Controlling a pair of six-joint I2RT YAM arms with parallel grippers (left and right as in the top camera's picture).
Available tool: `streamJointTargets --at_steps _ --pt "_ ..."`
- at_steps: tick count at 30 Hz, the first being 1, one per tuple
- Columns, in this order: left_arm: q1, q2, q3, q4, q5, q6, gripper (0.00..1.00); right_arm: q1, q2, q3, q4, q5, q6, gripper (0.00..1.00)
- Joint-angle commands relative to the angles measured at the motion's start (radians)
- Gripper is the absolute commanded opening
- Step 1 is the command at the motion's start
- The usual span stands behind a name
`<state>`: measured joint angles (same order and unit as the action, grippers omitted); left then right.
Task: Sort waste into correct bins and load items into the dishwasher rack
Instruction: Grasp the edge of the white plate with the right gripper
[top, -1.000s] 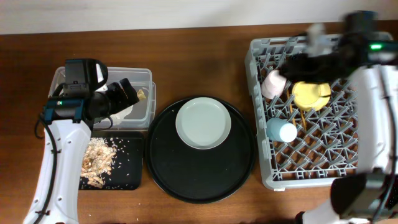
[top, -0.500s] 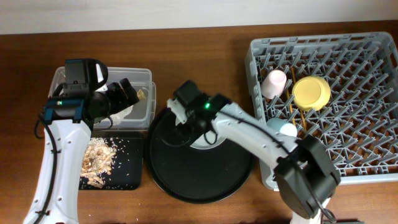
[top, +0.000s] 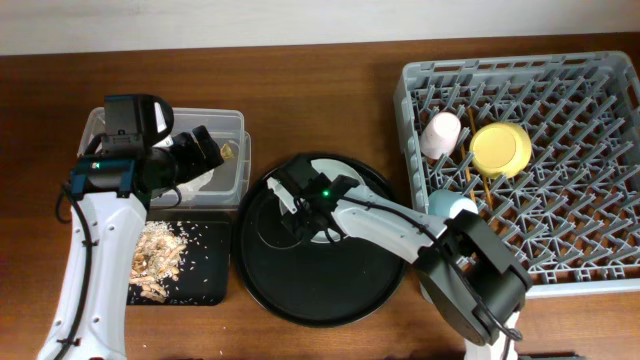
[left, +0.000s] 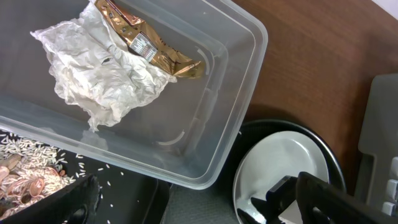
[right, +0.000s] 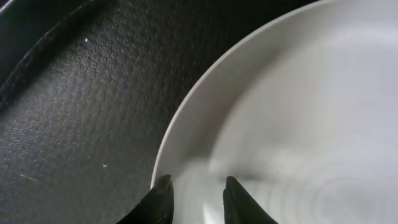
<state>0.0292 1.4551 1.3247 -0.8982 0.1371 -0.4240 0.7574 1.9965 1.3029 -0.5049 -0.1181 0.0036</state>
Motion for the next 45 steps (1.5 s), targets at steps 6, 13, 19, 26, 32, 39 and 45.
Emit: streamJointTargets --at_steps 6,13,19,26,32,39,45 --pt "-0.003 0.003 -0.004 -0.002 -0.007 -0.009 0.99 0.016 -0.045 0.079 -0.067 -0.048 0.006 0.29" --pt "-0.003 0.003 -0.004 -0.002 -0.007 -0.009 0.99 0.061 0.011 0.068 -0.064 -0.046 0.005 0.29" --pt "-0.003 0.003 -0.004 -0.001 -0.007 -0.009 0.99 0.060 0.079 0.067 -0.058 -0.047 0.005 0.29" --pt "-0.003 0.003 -0.004 -0.001 -0.007 -0.009 0.99 0.060 -0.010 0.157 -0.110 -0.098 0.005 0.29" --pt "-0.003 0.003 -0.004 -0.001 -0.007 -0.009 0.99 0.059 -0.053 0.178 -0.169 0.046 0.005 0.37" --pt "-0.003 0.003 -0.004 -0.002 -0.007 -0.009 0.99 0.059 0.032 0.105 -0.135 0.116 0.005 0.43" --pt "-0.003 0.003 -0.004 -0.002 -0.007 -0.009 0.99 0.059 0.089 0.102 -0.135 0.116 0.005 0.31"
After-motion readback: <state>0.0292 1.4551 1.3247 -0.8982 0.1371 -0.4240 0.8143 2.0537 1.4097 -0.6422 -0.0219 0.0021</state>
